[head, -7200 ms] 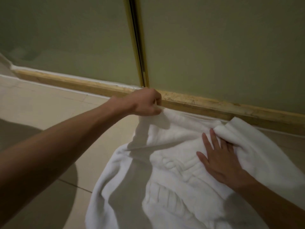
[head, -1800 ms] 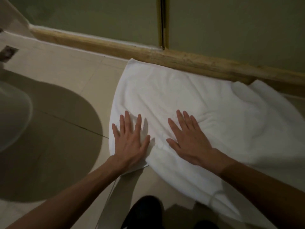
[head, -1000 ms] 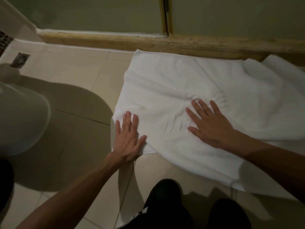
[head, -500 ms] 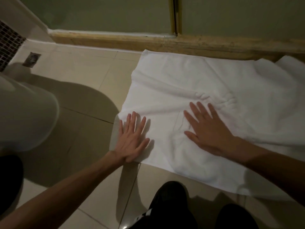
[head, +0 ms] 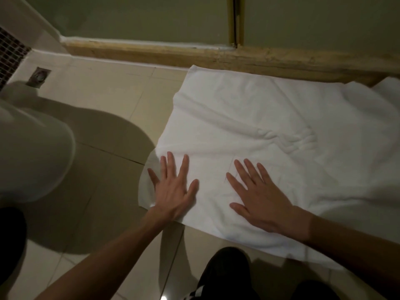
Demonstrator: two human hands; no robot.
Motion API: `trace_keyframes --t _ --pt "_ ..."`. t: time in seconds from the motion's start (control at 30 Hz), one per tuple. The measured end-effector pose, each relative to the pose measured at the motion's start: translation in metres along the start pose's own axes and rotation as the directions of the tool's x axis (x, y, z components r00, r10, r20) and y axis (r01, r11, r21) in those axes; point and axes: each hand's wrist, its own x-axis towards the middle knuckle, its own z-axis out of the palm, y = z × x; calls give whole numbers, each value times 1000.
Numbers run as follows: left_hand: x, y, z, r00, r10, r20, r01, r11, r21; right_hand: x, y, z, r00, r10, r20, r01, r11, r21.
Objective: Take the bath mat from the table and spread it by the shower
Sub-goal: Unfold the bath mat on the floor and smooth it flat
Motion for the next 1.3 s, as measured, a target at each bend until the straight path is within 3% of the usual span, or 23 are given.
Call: trace_keyframes --t 0.17,0.43,0.73,0.9,1.07,1.3 --pt "-3 -17 -6 996 87 -3 -87 992 -88 2 -7 5 999 -48 -14 49 999 9" --pt "3 -14 -10 996 91 19 -89 994 -58 3 4 0 1000 -17 -6 17 1000 16" --pt "34 67 -17 950 312 -14 -312 950 10 -14 18 -13 998 68 -2 -68 998 9" --pt "55 115 -16 912 411 17 -411 908 84 -36 39 -19 980 201 -9 -201 980 -9" --pt "77 177 -18 845 530 70 -535 835 130 -69 83 -16 904 426 -31 -425 904 41" --pt "114 267 -34 655 722 222 -749 660 63 -114 151 -25 739 673 -1 -655 720 228"
